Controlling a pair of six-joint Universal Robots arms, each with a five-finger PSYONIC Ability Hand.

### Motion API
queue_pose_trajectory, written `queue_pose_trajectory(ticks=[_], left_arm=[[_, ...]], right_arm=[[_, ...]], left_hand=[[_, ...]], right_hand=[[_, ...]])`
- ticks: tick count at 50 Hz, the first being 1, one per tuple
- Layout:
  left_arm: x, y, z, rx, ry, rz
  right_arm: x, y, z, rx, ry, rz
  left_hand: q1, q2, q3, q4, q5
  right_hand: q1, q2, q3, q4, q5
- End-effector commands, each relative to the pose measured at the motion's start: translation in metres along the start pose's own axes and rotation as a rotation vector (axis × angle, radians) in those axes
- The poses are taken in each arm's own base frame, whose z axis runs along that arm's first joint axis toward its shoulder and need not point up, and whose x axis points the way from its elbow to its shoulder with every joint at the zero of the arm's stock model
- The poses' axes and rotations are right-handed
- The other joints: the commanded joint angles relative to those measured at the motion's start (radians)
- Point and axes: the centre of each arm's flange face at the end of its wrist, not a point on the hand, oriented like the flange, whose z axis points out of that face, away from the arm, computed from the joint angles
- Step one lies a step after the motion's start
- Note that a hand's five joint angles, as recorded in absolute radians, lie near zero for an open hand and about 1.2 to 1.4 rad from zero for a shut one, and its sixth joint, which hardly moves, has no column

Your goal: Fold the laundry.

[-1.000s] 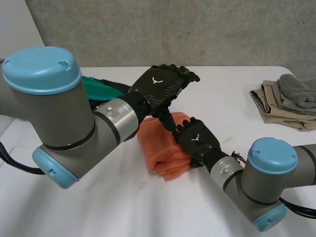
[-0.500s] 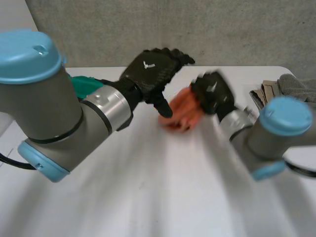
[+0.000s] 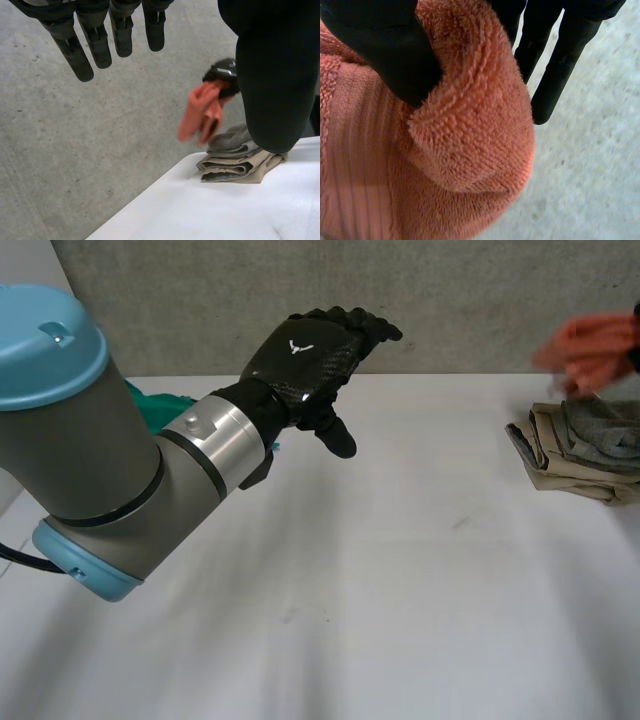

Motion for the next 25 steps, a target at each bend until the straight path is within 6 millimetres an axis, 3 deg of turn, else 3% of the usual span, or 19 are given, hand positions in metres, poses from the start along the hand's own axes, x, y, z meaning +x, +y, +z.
queue_pose_trajectory(ticks=[1, 5, 12, 17, 22, 23, 25], left_arm=[[0.007, 0.005, 0.000, -0.009, 0.017, -0.003], [0.008, 0.007, 0.001, -0.013, 0.020, -0.005], [0.010, 0.007, 0.000, -0.016, 0.025, -0.006], [0.011, 0.008, -0.001, -0.020, 0.025, -0.006], [0.011, 0.009, -0.002, -0.022, 0.027, -0.010], [0.012, 0.009, -0.002, -0.021, 0.028, -0.010], [0.013, 0.009, -0.002, -0.021, 0.030, -0.010]], right_arm=[[0.012, 0.074, -0.058, -0.132, -0.079, 0.011], [0.017, 0.080, -0.076, -0.183, -0.103, 0.037], [0.028, 0.053, -0.072, -0.167, -0.086, 0.013], [0.055, 0.037, -0.075, -0.178, -0.016, -0.018], [0.053, 0.036, -0.083, -0.216, -0.034, 0.005], [0.050, 0.038, -0.086, -0.233, -0.045, 0.017], [0.049, 0.041, -0.089, -0.251, -0.046, 0.021]], left_hand=[[0.055, 0.041, 0.040, 0.045, 0.051], [0.055, 0.041, 0.040, 0.045, 0.051], [0.055, 0.041, 0.040, 0.045, 0.051], [0.055, 0.041, 0.040, 0.045, 0.051], [0.055, 0.041, 0.040, 0.045, 0.051], [0.055, 0.041, 0.040, 0.045, 0.051], [0.055, 0.041, 0.040, 0.045, 0.051]], right_hand=[[0.379, 0.248, 0.222, 0.194, 0.298], [0.379, 0.248, 0.222, 0.194, 0.298], [0.379, 0.248, 0.222, 0.194, 0.298], [0.379, 0.248, 0.222, 0.194, 0.298], [0.379, 0.248, 0.222, 0.194, 0.298], [0.325, 0.193, 0.168, 0.140, 0.244], [-0.085, -0.216, -0.241, -0.269, -0.166]])
